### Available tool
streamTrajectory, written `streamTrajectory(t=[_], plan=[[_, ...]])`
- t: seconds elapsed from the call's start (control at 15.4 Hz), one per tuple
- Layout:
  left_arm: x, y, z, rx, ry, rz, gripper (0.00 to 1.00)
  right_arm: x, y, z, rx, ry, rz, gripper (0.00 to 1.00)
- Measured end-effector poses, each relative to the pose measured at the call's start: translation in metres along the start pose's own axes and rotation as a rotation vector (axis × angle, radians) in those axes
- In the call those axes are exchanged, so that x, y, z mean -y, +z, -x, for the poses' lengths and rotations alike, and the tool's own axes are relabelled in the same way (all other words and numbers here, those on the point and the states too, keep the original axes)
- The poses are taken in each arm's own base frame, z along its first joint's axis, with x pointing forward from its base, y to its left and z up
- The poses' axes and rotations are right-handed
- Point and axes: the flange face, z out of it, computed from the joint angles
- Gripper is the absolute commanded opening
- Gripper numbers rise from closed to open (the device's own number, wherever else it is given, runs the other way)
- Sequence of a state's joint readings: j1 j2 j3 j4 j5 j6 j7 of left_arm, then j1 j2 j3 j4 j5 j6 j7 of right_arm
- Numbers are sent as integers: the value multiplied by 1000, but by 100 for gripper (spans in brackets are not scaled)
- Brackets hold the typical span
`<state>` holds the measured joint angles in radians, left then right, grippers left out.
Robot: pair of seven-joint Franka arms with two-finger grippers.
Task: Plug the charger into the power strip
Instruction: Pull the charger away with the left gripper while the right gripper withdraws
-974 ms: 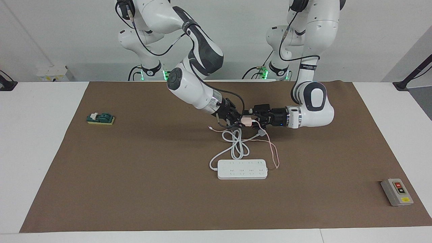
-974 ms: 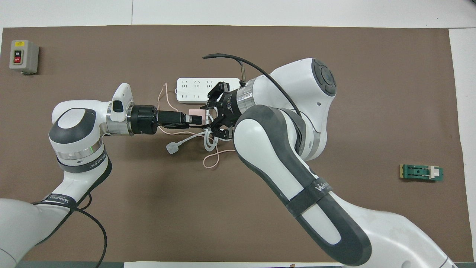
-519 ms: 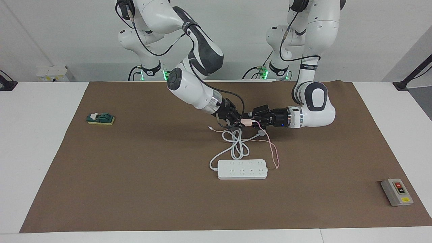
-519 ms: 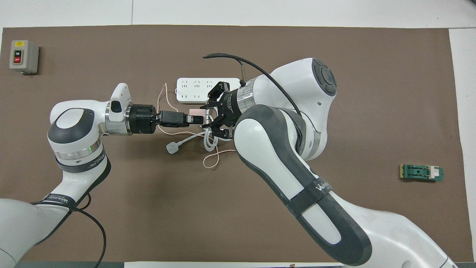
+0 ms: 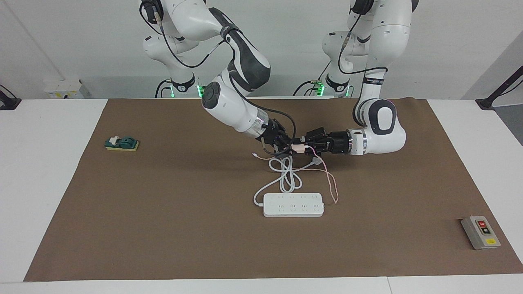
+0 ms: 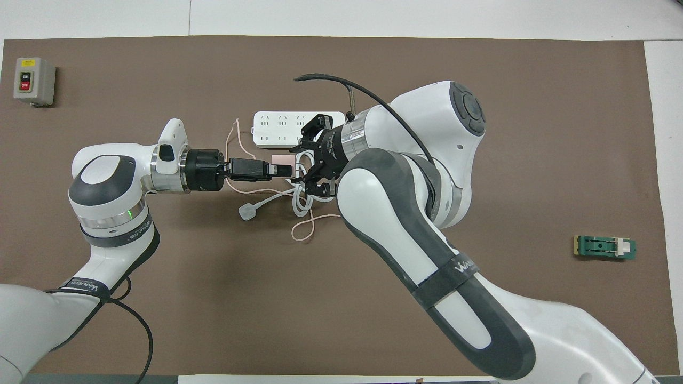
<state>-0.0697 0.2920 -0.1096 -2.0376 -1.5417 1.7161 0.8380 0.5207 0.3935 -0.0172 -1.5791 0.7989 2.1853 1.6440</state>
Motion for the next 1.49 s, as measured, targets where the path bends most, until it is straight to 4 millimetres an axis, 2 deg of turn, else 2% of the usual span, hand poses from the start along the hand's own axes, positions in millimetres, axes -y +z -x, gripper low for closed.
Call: streamTrajectory(t=[0.26,0.39,0.52,0.58,0.78,0.84,1.17,1.3,1.49], plan=[[0,-11,-4,-14,17,-15,0,19,-29,-16,4,31,-20,100],[-4,-33,-12,5,64,-80,0,33,-55,-37,-17,44,-32,100],[-21,-61,-28,52,144,-182,3,47,-86,-57,-68,34,-48,100],[-29,-72,-35,77,182,-234,7,52,-102,-65,-91,14,-52,100],[-46,-90,-51,159,276,-396,3,57,-144,-87,-138,-125,-34,100],[-50,-95,-57,176,307,-456,0,57,-159,-98,-163,-198,-22,100],[-69,-116,-86,287,445,-711,0,48,-230,-149,-286,-615,97,100],[-78,-109,-98,349,505,-790,0,40,-248,-156,-347,-794,166,100],[-87,-66,-110,469,643,-888,0,32,-267,-156,-431,-1052,271,100]])
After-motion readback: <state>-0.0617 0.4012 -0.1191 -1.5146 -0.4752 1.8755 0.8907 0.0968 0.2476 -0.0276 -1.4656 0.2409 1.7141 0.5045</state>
